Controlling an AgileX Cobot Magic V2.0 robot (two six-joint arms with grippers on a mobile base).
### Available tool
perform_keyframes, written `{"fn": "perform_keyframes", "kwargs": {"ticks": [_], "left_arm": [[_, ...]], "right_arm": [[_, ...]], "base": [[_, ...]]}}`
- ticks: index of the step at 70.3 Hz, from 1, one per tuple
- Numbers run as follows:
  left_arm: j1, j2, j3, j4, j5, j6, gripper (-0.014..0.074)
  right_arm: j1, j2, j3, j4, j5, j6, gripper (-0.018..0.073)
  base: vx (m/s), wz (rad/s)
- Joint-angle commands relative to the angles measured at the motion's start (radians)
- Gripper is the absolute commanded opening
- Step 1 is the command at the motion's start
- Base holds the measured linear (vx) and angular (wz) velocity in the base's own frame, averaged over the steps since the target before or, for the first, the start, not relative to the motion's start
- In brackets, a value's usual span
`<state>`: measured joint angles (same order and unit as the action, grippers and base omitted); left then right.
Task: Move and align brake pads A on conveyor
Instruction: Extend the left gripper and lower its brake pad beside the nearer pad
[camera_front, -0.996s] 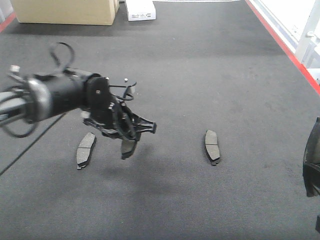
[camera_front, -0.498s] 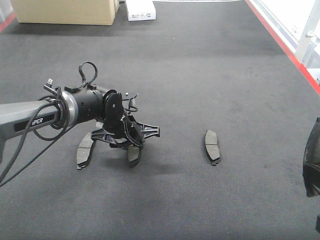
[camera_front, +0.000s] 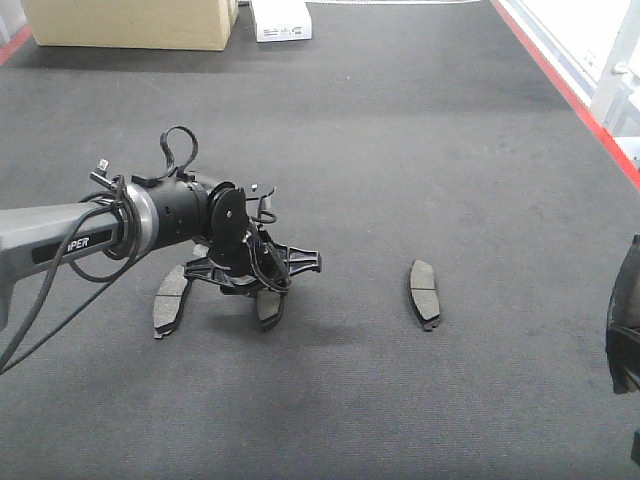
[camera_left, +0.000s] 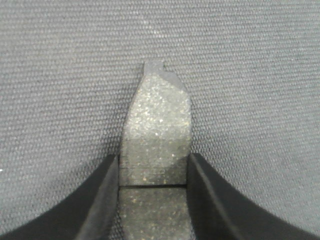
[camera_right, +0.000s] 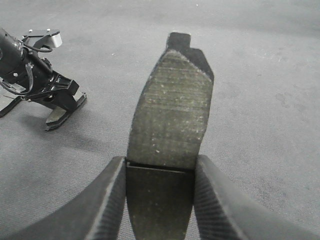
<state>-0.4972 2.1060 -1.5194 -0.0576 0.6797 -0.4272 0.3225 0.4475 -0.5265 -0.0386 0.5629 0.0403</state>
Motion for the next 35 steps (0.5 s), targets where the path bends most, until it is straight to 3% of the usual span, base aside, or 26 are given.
{"fn": "perform_keyframes", "kwargs": {"ticks": [1, 14, 35], "left_arm": [[-0.002, -0.063, -0.030, 0.009, -0.039, -0.021, 0.0376], [-0.002, -0.111, -0.030, 0.081, -0.056, -0.058, 0.0433], [-0.002, -0.297, 0.115, 0.211, -0.115, -0.064, 0.0388]], "right_arm": [[-0.001, 0.006, -0.031, -0.013, -0.093, -0.012, 0.0038], [-0.001, 0.006, -0.031, -0.013, -0.093, -0.012, 0.0038], [-0.001, 0.006, -0.031, -0.013, -0.093, -0.012, 0.0038]], "base": [[0.00, 0.00], [0.00, 0.00], [0.00, 0.00]]}}
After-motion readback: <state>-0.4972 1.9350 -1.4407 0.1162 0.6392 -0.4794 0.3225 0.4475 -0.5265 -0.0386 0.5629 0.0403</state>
